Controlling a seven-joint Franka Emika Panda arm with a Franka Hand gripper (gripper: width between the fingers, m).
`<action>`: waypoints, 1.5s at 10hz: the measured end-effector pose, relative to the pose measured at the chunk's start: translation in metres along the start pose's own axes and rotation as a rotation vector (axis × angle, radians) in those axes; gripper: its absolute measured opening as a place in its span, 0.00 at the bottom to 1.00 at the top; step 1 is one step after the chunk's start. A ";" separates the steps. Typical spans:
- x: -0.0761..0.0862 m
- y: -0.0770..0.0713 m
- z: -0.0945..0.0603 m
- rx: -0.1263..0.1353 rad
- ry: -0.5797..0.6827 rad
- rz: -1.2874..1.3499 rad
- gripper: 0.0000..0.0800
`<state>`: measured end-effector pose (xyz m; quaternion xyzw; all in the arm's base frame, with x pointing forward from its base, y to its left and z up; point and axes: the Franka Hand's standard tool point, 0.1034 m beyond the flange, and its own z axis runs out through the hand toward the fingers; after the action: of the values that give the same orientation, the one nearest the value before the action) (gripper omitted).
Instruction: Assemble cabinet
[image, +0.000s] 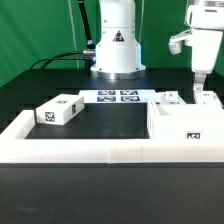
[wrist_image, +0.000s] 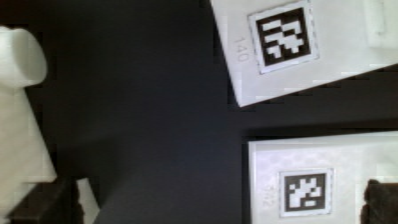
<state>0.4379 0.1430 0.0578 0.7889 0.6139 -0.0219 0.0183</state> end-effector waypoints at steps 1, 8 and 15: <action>0.000 0.000 0.000 0.000 0.000 0.000 1.00; 0.015 -0.067 0.013 0.028 0.021 0.013 1.00; 0.031 -0.072 0.035 0.053 0.040 0.013 1.00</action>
Offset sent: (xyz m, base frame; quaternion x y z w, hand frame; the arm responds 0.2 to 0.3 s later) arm -0.0541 0.0168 0.0035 0.0099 0.0112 0.0120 0.9998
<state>0.3749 0.1885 0.0210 0.7932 0.6083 -0.0222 -0.0151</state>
